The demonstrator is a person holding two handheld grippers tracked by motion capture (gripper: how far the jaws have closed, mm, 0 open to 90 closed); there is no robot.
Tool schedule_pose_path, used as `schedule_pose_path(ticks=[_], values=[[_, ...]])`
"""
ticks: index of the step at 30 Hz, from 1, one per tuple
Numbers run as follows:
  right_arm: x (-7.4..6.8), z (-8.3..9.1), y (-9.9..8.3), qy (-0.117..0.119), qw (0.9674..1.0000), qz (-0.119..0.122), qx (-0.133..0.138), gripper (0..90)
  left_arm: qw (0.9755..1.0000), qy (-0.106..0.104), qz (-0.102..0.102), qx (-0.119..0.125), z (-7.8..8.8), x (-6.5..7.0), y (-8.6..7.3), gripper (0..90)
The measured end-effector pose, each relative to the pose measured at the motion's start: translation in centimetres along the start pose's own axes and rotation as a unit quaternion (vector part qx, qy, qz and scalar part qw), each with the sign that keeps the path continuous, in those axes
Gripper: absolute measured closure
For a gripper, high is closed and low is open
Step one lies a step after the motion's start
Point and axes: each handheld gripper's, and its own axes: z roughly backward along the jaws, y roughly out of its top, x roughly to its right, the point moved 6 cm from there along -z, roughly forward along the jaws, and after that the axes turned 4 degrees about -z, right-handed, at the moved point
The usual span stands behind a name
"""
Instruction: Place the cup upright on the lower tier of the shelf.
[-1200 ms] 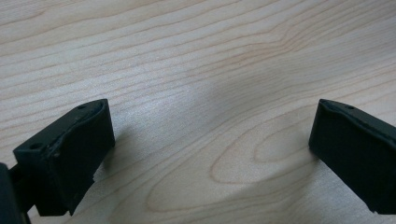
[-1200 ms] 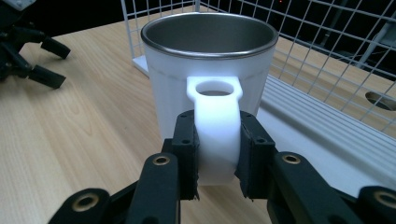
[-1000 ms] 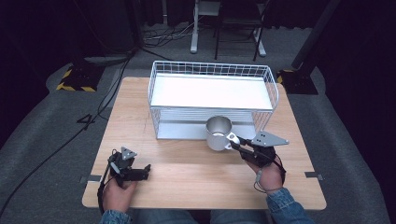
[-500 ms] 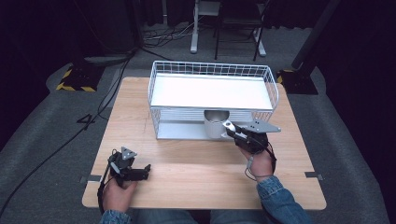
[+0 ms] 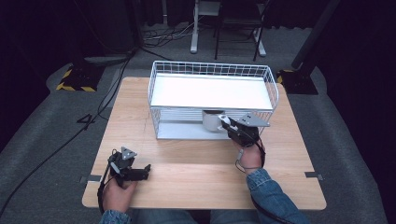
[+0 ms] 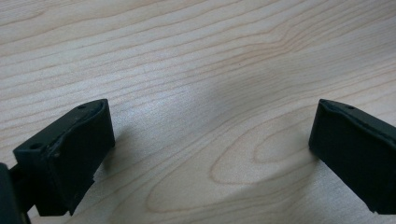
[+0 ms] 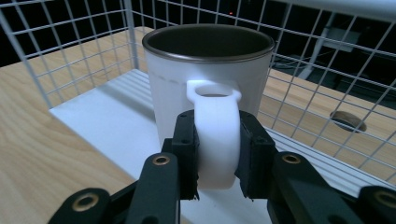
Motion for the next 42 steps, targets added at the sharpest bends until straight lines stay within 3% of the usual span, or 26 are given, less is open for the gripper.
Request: schedule_pose_path(ticks=[9,22,27,42], values=[[0.4,-1.7,-0.7,-0.02,0.9998,-0.009,0.003,71.8,1.0,0.001,0.0,-0.001,0.0,0.0,0.0,0.5],[0.3,-2.5,-1.6,-0.014,0.9996,-0.023,-0.001,71.7,1.0,0.0,0.0,0.0,0.0,0.0,0.0,0.4],[0.3,-2.5,-1.8,-0.009,0.9998,-0.018,-0.009,71.5,1.0,0.0,0.0,0.0,0.0,0.0,0.0,0.4],[0.5,-2.6,-2.7,0.0,0.999,-0.034,-0.03,67.5,1.0,0.0,0.0,0.0,0.0,0.0,0.0,0.5]])
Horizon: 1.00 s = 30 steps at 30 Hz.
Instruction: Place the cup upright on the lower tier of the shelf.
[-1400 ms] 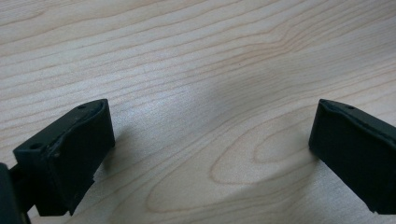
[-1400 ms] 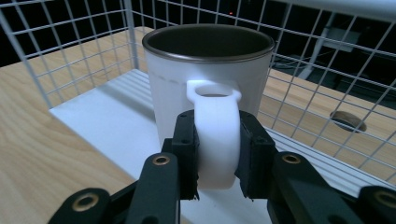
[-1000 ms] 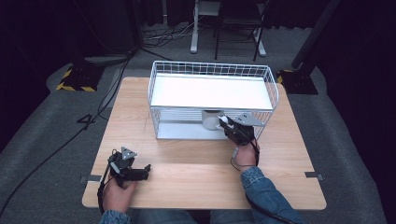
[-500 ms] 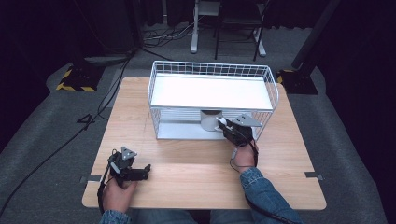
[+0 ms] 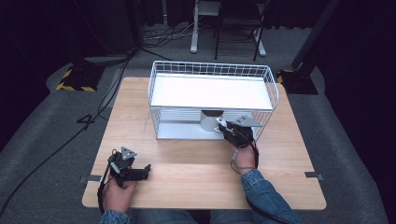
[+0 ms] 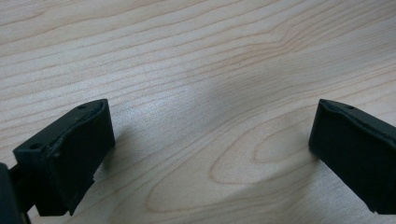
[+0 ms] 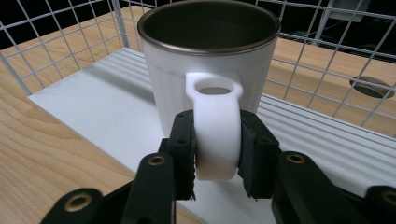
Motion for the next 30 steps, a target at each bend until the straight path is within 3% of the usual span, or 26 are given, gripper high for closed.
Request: schedule_pose_path(ticks=[7,18,30], values=[[0.1,0.1,0.1,0.008,0.9999,-0.005,-0.004,55.2,1.0,0.0,0.0,0.0,0.0,0.0,0.0,0.4],[0.0,0.8,0.7,0.016,0.9998,-0.007,-0.008,47.6,1.0,-0.001,0.0,0.0,0.0,0.0,0.0,0.5],[-0.2,4.1,1.1,0.035,0.9994,0.008,-0.002,45.4,1.0,-0.001,-0.003,0.0,0.0,0.0,0.0,0.5]])
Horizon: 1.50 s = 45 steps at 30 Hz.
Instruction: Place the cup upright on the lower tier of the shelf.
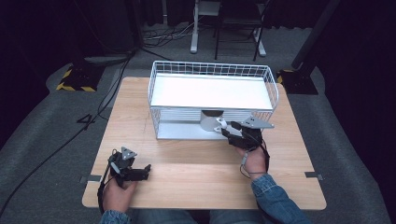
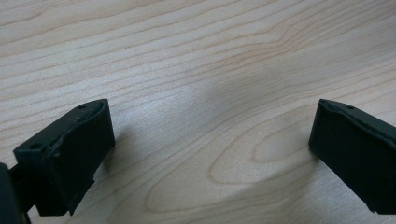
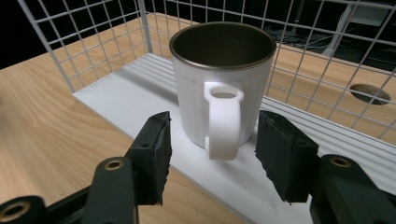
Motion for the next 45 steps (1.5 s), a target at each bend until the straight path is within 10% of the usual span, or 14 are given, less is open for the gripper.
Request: schedule_pose_path(ticks=[23,45], values=[[2.4,8.4,-1.9,0.019,0.9992,-0.019,-0.031,33.6,1.0,-0.002,-0.001,0.0,-0.1,0.1,0.1,0.4],[9.4,11.6,-8.7,-0.073,0.9901,-0.057,-0.106,33.6,1.0,-0.001,-0.002,-0.001,-0.1,0.1,0.1,0.4]])
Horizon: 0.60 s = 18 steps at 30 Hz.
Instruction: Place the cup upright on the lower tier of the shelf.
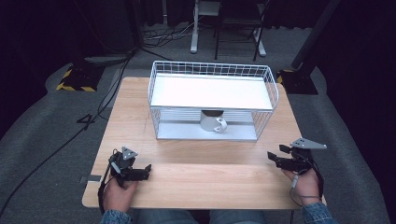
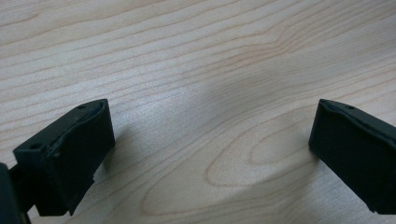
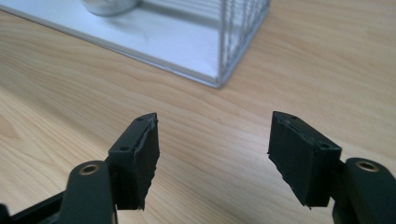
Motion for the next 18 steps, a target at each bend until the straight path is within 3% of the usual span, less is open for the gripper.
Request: schedule_pose_path(ticks=[8,18], values=[[2.4,-0.8,-2.1,-0.024,0.9992,-0.016,-0.028,33.6,1.0,0.0,0.0,0.0,0.0,0.0,0.0,0.4],[3.8,-1.4,-3.9,-0.04,0.9974,-0.022,-0.055,32.4,1.0,0.0,0.0,0.0,0.0,0.0,0.0,0.4]])
